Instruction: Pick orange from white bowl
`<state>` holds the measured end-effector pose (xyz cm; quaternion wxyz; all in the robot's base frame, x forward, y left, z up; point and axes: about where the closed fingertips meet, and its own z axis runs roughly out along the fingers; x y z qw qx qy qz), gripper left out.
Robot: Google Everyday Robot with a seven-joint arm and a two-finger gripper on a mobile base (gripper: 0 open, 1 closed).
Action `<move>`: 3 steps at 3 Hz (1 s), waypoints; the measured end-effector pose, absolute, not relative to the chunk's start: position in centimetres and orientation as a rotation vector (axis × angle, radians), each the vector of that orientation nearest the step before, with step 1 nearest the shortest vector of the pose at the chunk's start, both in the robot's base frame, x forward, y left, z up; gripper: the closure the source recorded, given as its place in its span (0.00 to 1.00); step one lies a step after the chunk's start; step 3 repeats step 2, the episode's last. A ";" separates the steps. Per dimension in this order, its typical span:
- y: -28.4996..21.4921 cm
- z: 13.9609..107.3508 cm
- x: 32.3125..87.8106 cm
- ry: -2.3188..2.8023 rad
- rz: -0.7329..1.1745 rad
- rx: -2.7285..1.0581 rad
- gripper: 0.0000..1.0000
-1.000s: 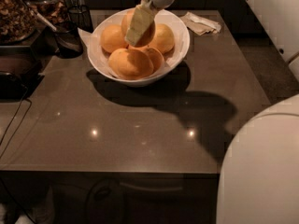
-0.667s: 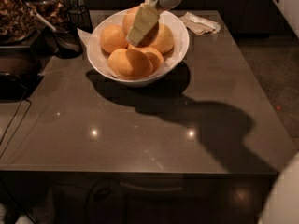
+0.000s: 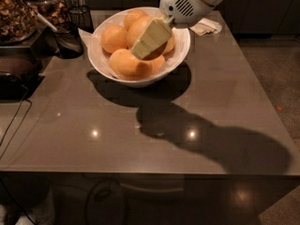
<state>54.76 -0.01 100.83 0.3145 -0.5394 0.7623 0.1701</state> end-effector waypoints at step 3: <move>-0.5 100.7 52.0 1.999 0.466 -1.374 1.00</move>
Offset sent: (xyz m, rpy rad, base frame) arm -0.0236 -0.0034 0.0008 0.0338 -0.0117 -0.0182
